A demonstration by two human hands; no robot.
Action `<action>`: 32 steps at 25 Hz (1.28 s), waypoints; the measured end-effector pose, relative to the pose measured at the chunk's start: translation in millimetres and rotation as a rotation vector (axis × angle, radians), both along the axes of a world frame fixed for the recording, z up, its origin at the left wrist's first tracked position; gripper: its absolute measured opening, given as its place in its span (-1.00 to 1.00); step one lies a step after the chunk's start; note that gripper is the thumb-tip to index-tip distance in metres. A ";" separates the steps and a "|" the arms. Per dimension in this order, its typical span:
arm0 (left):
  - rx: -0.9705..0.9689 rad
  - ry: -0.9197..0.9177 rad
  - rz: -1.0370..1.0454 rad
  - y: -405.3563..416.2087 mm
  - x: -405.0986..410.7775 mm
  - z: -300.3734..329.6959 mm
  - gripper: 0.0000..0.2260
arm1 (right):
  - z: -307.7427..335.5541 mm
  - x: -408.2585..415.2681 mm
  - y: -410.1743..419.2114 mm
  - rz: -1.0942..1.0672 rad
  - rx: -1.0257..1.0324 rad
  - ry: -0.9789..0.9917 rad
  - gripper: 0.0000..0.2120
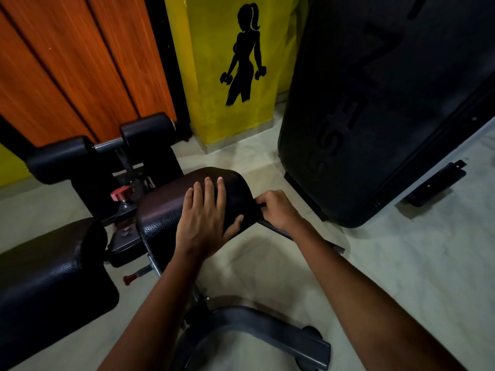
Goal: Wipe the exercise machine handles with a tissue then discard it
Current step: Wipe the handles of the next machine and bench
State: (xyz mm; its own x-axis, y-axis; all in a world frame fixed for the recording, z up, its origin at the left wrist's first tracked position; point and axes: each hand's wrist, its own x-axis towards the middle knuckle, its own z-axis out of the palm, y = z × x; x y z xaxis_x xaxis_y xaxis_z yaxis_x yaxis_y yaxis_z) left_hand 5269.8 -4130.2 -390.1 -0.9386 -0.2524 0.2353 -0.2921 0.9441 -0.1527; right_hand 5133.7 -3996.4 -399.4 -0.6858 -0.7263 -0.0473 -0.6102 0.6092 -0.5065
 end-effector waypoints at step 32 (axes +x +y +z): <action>0.055 -0.152 -0.021 6.8 10.1 18.2 -0.27 | 59.4 -11.7 156.0 0.038 0.226 -0.263 -0.82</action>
State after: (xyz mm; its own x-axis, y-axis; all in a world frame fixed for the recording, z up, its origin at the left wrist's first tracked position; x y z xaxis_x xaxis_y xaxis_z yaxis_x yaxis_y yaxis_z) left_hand 5279.9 -4123.5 -371.9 -0.9675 -0.2412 0.0765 -0.2500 0.9578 -0.1420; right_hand 5122.1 -3840.5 -340.0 -0.6017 -0.7019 -0.3812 -0.5007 0.7032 -0.5047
